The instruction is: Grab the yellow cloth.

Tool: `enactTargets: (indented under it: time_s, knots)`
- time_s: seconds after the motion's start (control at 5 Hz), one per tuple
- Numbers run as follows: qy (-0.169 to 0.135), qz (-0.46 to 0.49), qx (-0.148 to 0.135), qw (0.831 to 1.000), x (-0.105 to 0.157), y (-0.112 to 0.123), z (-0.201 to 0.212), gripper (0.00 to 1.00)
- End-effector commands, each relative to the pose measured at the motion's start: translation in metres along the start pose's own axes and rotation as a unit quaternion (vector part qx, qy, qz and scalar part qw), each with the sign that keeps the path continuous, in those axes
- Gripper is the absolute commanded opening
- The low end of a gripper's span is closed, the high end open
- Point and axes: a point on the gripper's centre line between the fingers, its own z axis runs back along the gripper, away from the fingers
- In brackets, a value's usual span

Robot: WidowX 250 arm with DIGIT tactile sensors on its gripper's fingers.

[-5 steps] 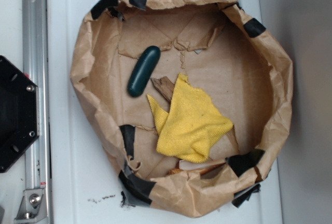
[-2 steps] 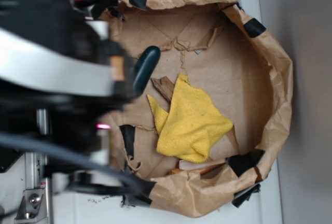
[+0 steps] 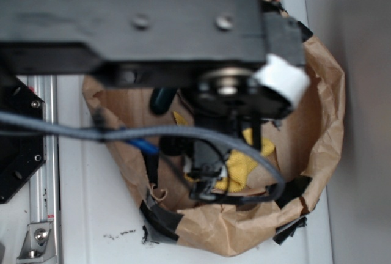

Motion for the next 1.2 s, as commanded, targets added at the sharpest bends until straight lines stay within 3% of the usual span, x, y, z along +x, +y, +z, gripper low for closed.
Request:
enactTargets:
  time_s: [0.0,0.4,0.6,1.0]
  knots:
    - [0.004,-0.036,-0.021,0.999,0.005,-0.009,-0.057,1.00]
    - [-0.007,-0.102,-0.103,0.989,-0.014,-0.039,-0.079,1.00]
    - [0.006,-0.107,-0.094,0.990,-0.020,-0.048,-0.088,1.00]
    - [0.059,-0.070,-0.012,0.996,-0.003,-0.038,-0.128,1.00]
